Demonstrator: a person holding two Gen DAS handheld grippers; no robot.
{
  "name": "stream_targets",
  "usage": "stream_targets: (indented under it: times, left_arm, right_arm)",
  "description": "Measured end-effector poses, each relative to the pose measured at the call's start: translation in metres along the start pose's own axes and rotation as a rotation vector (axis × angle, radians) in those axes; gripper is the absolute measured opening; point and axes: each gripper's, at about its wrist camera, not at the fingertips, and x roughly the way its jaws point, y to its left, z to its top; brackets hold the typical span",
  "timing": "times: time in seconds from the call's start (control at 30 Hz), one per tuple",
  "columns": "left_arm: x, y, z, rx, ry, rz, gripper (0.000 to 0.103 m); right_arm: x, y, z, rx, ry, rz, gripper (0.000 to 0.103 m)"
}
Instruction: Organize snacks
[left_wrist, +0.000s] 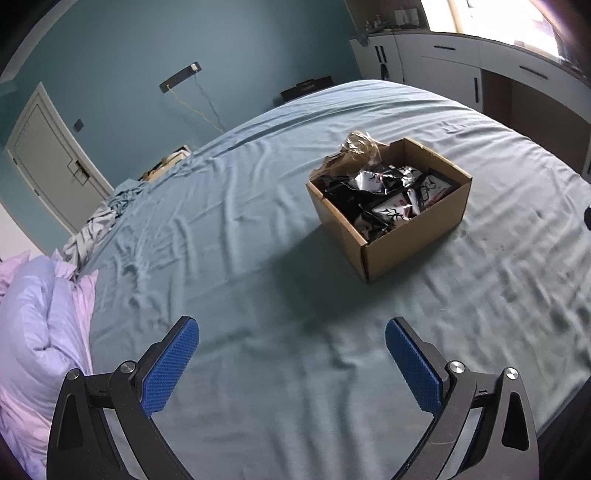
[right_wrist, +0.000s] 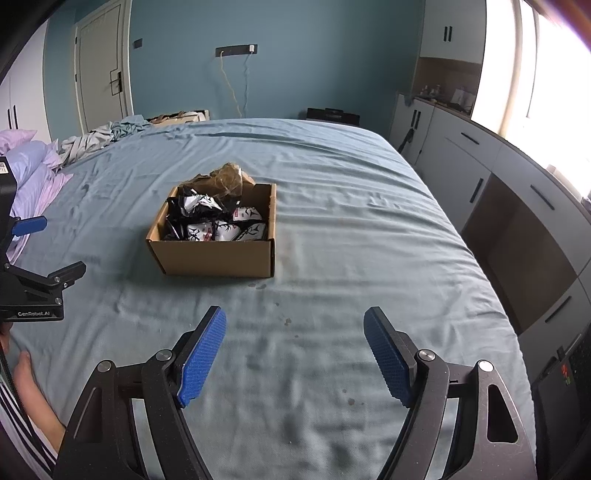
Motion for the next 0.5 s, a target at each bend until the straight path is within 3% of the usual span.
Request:
stream_targets:
  times: [0.17,0.37,0.5]
  left_arm:
    - [-0.002,0.001,0.001,-0.029,0.001,-0.057,0.103]
    - [-0.010,-0.015,0.002,0.024,-0.042,-0.047,0.103]
    - [-0.010,-0.028,0.001,0.094,-0.059,0.009,0.103]
  right_arm:
    - [0.002,0.001,0.001,-0.004,0.015,0.009,0.076]
    - [0.004,0.003,0.003,-0.019,0.028,0.026,0.076]
    - [0.007,0.006,0.003,-0.031,0.043,0.021,0.076]
